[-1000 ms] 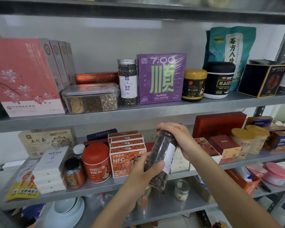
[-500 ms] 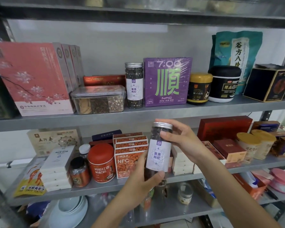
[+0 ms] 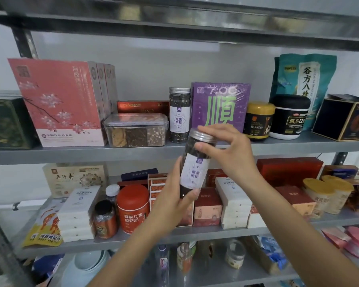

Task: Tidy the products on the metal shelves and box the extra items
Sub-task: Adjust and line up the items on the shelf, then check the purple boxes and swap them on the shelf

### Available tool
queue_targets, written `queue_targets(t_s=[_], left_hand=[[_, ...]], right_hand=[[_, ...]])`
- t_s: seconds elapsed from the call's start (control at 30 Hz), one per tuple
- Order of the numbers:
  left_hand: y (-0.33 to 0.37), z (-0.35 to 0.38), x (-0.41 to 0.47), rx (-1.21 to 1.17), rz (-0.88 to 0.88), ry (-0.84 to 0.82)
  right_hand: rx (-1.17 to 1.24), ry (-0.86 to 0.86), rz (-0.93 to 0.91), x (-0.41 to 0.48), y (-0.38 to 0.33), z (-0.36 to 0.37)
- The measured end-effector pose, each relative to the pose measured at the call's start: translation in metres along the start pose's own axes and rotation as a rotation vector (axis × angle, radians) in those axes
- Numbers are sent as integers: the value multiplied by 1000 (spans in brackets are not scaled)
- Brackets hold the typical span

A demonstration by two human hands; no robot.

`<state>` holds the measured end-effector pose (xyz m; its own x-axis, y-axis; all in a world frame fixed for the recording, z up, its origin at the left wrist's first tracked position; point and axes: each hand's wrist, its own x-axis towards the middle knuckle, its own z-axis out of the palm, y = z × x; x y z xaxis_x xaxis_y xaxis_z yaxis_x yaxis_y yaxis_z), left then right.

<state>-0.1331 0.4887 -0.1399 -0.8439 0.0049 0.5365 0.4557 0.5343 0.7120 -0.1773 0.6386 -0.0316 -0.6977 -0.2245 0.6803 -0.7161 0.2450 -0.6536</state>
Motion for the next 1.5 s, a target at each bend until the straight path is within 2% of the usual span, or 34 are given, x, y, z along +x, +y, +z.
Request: queue_targets(t_s=[0.07, 0.2, 0.3, 0.37, 0.53, 0.77, 0.93, 1.27, 1.5], left_hand=[[2, -19, 16, 272, 45, 116], [4, -75, 60, 611, 143, 395], [-2, -110, 85, 902, 87, 282], [-12, -117, 90, 995, 66, 204], [-19, -118, 95, 1027, 84, 269], [-24, -117, 98, 1093, 78, 273], [-28, -116, 99, 1091, 93, 296], [-30, -116, 98, 1093, 92, 299], [-31, -116, 98, 1098, 83, 290]], right_hand=[[-10, 33, -39, 16, -6, -1], [-96, 112, -109, 49, -14, 2], [-172, 123, -166, 73, -12, 10], [-231, 111, -204, 84, -8, 18], [-251, 103, -261, 103, 1, 38], [-237, 128, -281, 111, 11, 52], [-534, 82, -283, 102, 22, 55], [-524, 33, -285, 106, 36, 69], [-717, 70, -329, 105, 38, 67]])
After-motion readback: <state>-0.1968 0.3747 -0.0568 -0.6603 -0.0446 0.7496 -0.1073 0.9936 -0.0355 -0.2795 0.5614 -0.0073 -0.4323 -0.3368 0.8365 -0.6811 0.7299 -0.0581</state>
